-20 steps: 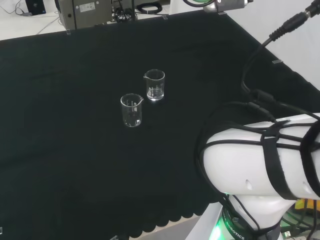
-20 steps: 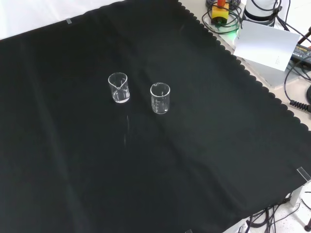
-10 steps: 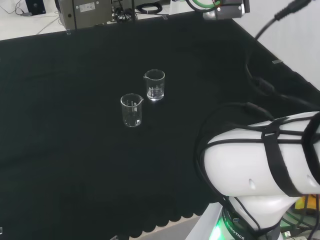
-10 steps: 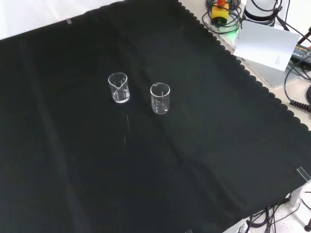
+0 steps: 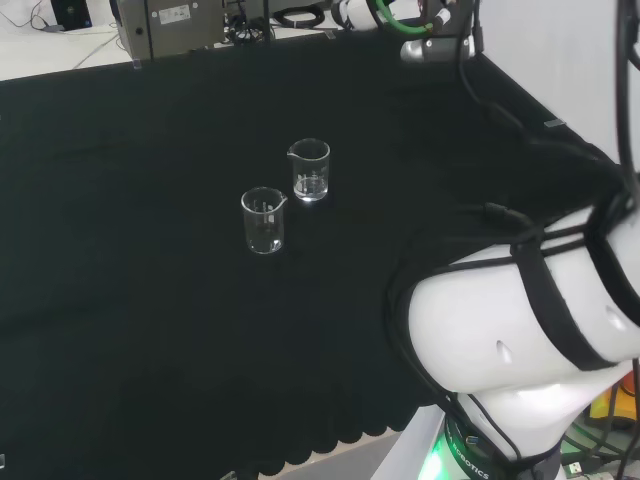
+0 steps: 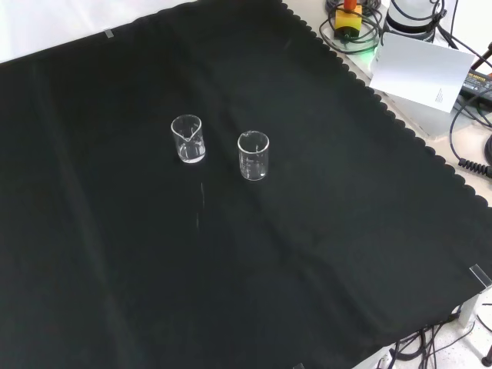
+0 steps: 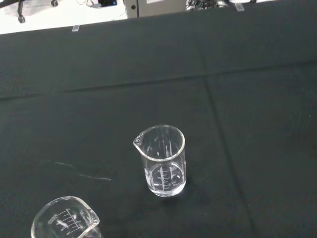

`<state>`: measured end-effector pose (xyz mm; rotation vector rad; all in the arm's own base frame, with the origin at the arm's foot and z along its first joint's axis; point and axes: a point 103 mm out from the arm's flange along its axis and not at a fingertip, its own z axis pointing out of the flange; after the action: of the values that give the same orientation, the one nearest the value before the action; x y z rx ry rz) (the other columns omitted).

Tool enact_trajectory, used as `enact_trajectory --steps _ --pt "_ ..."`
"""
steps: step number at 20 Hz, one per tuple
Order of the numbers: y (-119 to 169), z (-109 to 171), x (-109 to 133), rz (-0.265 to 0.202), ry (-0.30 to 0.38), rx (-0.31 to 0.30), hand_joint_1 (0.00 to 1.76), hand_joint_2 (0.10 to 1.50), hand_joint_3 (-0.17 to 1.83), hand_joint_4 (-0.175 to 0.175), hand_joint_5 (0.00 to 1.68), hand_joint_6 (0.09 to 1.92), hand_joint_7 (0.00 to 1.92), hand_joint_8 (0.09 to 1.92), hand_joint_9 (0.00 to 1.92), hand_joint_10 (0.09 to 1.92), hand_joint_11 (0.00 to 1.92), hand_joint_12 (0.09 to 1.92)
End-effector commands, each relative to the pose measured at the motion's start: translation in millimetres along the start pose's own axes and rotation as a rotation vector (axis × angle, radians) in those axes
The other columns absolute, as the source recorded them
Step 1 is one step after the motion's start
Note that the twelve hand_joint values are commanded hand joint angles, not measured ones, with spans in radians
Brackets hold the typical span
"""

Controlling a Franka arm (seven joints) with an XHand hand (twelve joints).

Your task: Pick up the beaker on the right.

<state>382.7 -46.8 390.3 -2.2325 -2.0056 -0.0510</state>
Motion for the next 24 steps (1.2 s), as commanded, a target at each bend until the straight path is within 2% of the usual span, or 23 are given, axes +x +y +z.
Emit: enact_trajectory --steps 1,5,11,17,20,24 --pt "79.8 51.9 -17.8 -0.028 0.038 0.035 0.58 0.99 0.39 -0.017 0.45 0.09 0.22 0.57 0.40 0.61 0.15 1.38" --pt "112.2 80.6 -20.3 -0.062 0.045 0.061 0.73 0.79 0.56 -0.018 0.43 0.09 0.22 0.60 0.41 0.63 0.16 1.37" --pt "146.2 124.9 -29.2 -0.111 0.074 0.095 0.80 0.69 0.63 -0.017 0.41 0.09 0.22 0.62 0.41 0.63 0.20 1.37" --pt "157.9 165.4 -35.4 -0.150 0.130 0.124 0.81 0.63 0.67 -0.017 0.40 0.09 0.22 0.62 0.42 0.64 0.20 1.37" --pt "158.9 184.0 -38.1 -0.160 0.200 0.125 0.82 0.60 0.66 -0.017 0.40 0.09 0.24 0.63 0.42 0.64 0.21 1.37" --pt "159.1 201.6 -40.2 -0.180 0.243 0.142 0.83 0.58 0.67 -0.018 0.42 0.09 0.25 0.63 0.42 0.64 0.22 1.37"
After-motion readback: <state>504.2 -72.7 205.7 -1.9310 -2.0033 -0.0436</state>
